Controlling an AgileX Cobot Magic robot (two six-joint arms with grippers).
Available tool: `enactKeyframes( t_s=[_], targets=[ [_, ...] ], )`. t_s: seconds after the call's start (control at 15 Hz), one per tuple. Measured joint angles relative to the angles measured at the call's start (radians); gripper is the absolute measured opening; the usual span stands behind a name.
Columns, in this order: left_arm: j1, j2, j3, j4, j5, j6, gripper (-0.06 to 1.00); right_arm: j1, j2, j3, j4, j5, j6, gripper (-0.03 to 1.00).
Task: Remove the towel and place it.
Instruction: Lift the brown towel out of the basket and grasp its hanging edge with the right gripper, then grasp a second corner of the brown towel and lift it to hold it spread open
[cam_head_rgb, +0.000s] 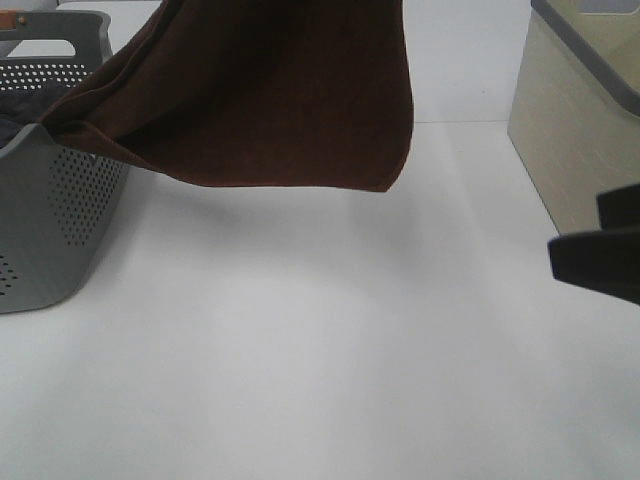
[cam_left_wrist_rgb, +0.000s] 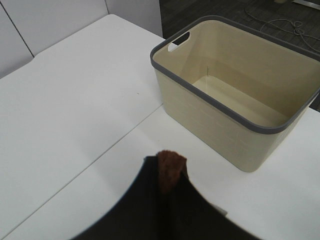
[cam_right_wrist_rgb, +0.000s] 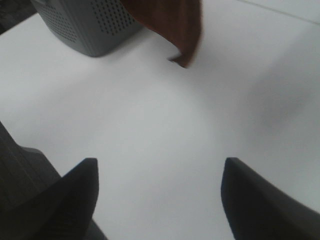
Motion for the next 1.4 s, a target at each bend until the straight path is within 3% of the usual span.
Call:
enactKeyframes(
  t_s=[0.27,0.53,0.67,1.13,1.2,1.27,1.4],
  targets=[
    [-0.001,0.000,0.000,-0.024,0.000,0.000,0.00,0.000,0.260,-0.001,0.430,-0.051,-0.510,0.71],
    [-0.001,0.000,0.000,-0.026,0.000,0.000,0.00,0.000,0.459,-0.001,0.715,-0.010,-0.809,0.72],
    [-0.001,0.000,0.000,-0.029,0.000,0.000,0.00,0.008,0.548,-0.031,0.730,0.042,-0.883,0.73],
    [-0.001,0.000,0.000,-0.049,-0.042,0.000,0.00,0.170,0.746,-0.196,0.743,0.004,-0.916,0.70],
    [-0.001,0.000,0.000,-0.049,-0.047,0.000,0.00,0.173,0.758,-0.207,0.743,-0.003,-0.914,0.65],
    [-0.001,0.000,0.000,-0.049,-0.048,0.000,0.00,0.173,0.761,-0.217,0.743,-0.014,-0.904,0.47],
    [-0.001,0.000,0.000,-0.049,-0.052,0.000,0.00,0.173,0.761,-0.224,0.744,-0.014,-0.884,0.24]
  ],
)
